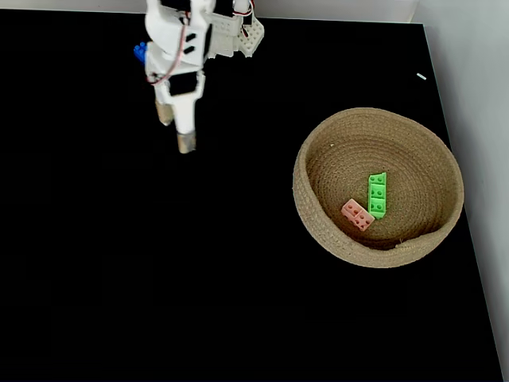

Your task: Place the lego blocks in the tray

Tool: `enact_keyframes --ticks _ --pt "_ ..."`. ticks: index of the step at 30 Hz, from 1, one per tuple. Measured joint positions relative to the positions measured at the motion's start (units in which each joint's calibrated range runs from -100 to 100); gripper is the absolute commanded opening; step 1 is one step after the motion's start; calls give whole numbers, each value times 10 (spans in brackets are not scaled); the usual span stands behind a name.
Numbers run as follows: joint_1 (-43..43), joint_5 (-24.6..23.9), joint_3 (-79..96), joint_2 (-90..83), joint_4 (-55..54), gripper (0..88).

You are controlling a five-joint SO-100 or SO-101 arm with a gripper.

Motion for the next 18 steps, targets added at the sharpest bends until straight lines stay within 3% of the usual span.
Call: enact_keyframes --ticks 8,18 --pt "198 -38 16 -6 79 268" --pt "344 -36 163 -53 32 243"
